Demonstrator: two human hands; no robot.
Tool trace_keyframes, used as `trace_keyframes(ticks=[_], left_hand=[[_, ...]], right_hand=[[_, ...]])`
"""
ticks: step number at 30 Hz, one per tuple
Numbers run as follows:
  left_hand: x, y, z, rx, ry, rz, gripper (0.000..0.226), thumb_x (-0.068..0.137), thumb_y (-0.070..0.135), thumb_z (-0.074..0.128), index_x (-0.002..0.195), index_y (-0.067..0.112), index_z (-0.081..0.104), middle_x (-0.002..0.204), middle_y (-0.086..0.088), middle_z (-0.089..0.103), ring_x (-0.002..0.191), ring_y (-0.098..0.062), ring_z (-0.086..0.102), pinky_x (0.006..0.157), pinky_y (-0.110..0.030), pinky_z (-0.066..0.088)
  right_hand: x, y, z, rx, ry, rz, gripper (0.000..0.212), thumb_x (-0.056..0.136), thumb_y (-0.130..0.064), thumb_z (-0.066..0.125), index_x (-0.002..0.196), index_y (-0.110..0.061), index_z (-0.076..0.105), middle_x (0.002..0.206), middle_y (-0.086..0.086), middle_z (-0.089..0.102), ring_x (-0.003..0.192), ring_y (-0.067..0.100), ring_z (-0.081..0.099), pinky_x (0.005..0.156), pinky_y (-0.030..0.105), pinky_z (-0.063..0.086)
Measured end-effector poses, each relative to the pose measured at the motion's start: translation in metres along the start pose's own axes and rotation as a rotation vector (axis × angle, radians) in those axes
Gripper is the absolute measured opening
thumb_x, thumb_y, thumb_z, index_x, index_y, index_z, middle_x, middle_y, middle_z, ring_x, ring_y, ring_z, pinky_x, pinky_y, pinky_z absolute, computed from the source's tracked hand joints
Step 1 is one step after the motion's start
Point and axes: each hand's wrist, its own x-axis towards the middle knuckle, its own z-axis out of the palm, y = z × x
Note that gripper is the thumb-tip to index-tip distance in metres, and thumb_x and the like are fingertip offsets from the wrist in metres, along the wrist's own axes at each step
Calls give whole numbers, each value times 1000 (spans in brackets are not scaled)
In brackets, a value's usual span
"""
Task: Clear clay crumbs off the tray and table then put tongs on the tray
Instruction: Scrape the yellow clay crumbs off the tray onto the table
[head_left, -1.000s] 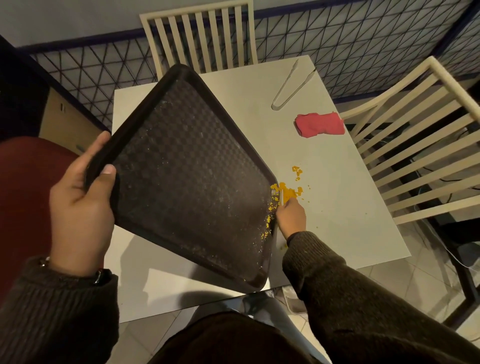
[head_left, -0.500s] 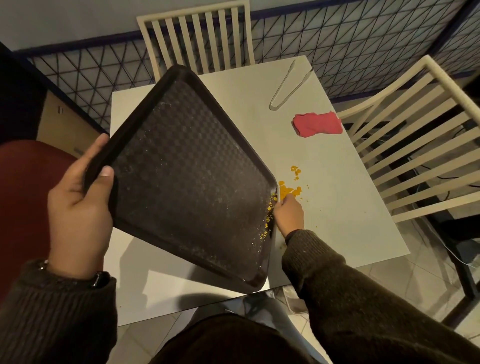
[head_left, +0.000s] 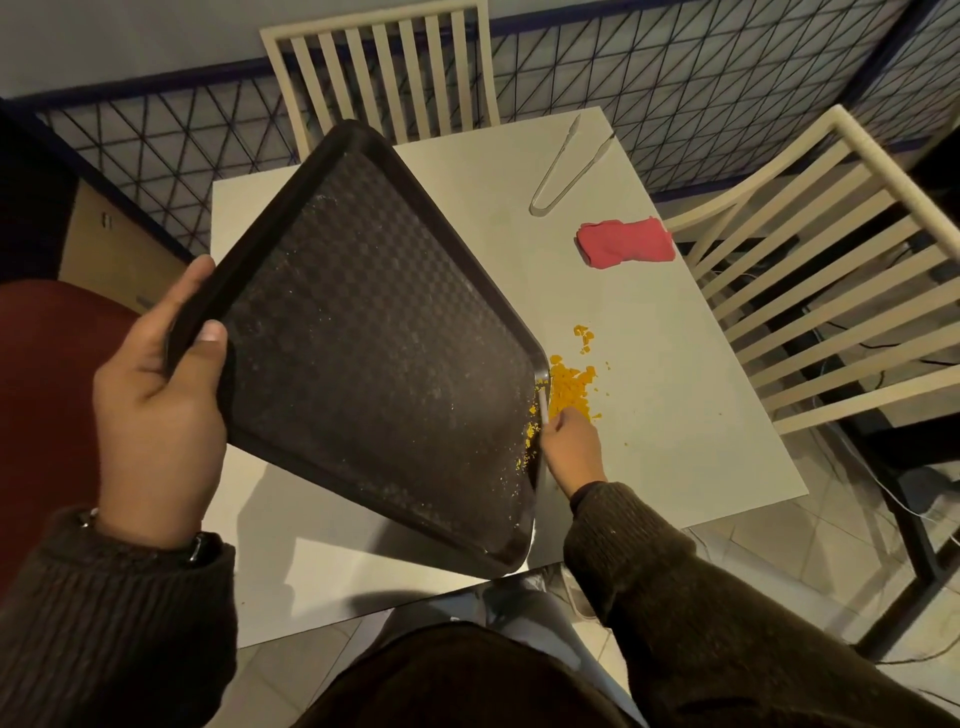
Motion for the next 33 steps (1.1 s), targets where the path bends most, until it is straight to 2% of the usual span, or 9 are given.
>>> trace_keyframes(ticks=[3, 9, 14, 17, 20, 23, 27, 30, 33], left_hand=[[0, 3, 2, -16, 12, 0, 42, 95, 35, 45, 136, 39, 52, 134, 15, 60, 126, -6, 57, 105, -39, 49], [4, 3, 1, -18, -6, 10, 46, 90, 40, 46, 135, 40, 53, 139, 11, 58, 129, -7, 54, 108, -41, 45], [10, -2, -1, -6, -8, 9, 46, 92, 36, 46, 138, 35, 52, 140, 9, 56, 129, -6, 54, 109, -38, 45], [11, -4, -1, -5, -4, 18, 50, 91, 37, 47, 140, 30, 51, 141, 7, 56, 129, -7, 54, 109, -38, 45], [10, -3, 0, -13, -1, 20, 52, 89, 37, 47, 140, 29, 51, 141, 6, 56, 129, -7, 54, 109, -38, 46], [7, 1, 3, -19, 10, 29, 50, 89, 36, 47, 138, 30, 53, 138, 8, 58, 127, -5, 55, 108, -34, 47], [5, 6, 6, -23, 20, 37, 43, 88, 35, 47, 131, 38, 57, 134, 10, 61, 126, -5, 56, 108, -33, 47], [6, 6, 6, -18, 38, 27, 47, 88, 35, 48, 134, 33, 56, 135, 9, 60, 127, -6, 56, 109, -36, 45], [6, 7, 6, -12, 25, 20, 48, 89, 35, 47, 136, 31, 55, 136, 10, 60, 127, -5, 55, 109, -38, 45]], right_hand=[[-26, 3, -1, -62, -91, -26, 28, 93, -11, 41, 66, -14, 37, 65, -1, 39, 59, 14, 37, 50, 26, 25], [-57, 35, -44, -408, -147, -258, 8, 95, -20, 46, 92, -17, 53, 70, 0, 50, 69, 23, 49, 51, 24, 30], [-52, 54, -64, -600, -333, -399, 13, 97, -28, 46, 99, -18, 55, 90, 7, 65, 81, 25, 58, 68, 32, 42], [-43, 54, -62, -565, -357, -389, 10, 97, -20, 46, 92, -15, 53, 87, 11, 64, 78, 27, 58, 66, 31, 39], [-27, 49, -58, -515, -331, -364, 14, 97, -13, 45, 84, -19, 49, 77, 7, 59, 69, 23, 54, 56, 26, 34], [-5, 44, -51, -459, -270, -336, 15, 94, -9, 47, 86, -19, 55, 77, 5, 57, 70, 24, 53, 54, 24, 32], [15, 36, -43, -410, -170, -266, 15, 93, -6, 44, 93, -6, 59, 83, 18, 62, 73, 32, 56, 61, 33, 40], [16, 37, -47, -334, -118, -263, 13, 95, -9, 45, 92, -7, 58, 80, 18, 63, 70, 32, 55, 62, 35, 41], [7, 44, -57, -226, -236, -286, 16, 92, -6, 50, 89, -12, 65, 76, 8, 62, 69, 22, 54, 66, 33, 42]])
